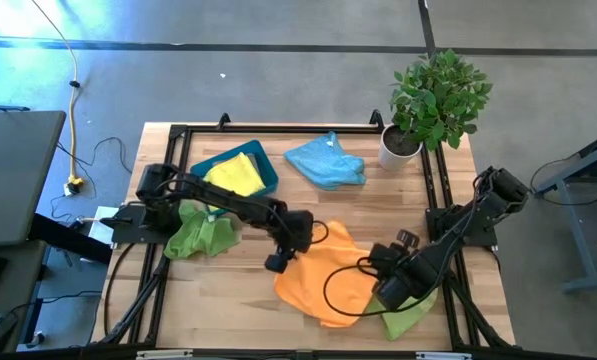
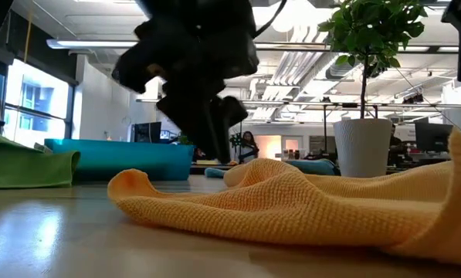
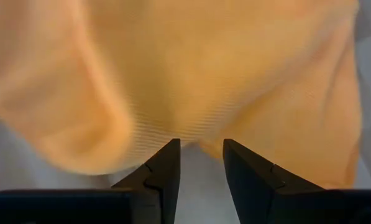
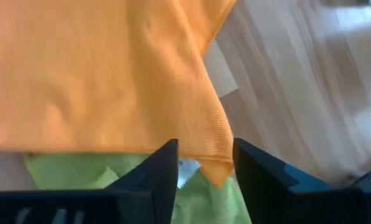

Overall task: Fold microfiber towels
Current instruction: Fold the orange microfiber cloth

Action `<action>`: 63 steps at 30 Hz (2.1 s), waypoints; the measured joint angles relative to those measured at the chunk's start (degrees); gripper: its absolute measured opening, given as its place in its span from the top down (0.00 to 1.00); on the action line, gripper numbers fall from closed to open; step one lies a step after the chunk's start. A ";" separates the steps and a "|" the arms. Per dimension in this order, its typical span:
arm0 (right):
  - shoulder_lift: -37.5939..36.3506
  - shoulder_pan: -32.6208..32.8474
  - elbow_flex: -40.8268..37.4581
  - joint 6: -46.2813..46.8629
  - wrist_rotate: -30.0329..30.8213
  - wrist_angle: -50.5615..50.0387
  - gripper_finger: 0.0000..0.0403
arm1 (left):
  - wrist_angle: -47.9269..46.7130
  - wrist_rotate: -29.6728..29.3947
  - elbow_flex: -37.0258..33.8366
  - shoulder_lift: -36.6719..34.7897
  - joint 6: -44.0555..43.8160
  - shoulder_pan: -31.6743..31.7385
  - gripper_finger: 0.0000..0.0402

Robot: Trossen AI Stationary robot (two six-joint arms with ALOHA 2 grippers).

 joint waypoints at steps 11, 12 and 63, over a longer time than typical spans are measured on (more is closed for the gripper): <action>0.02 0.00 0.00 10.67 5.06 7.14 0.61 | 6.55 -1.88 -7.13 0.00 -5.79 -7.16 0.73; 0.02 0.00 0.00 10.67 5.06 7.92 0.61 | 6.38 -3.04 -7.86 -0.05 -6.36 -7.68 0.73; 8.36 6.42 -0.01 25.96 9.31 10.87 0.72 | 12.27 -17.45 -6.88 -7.96 -16.39 -1.67 0.73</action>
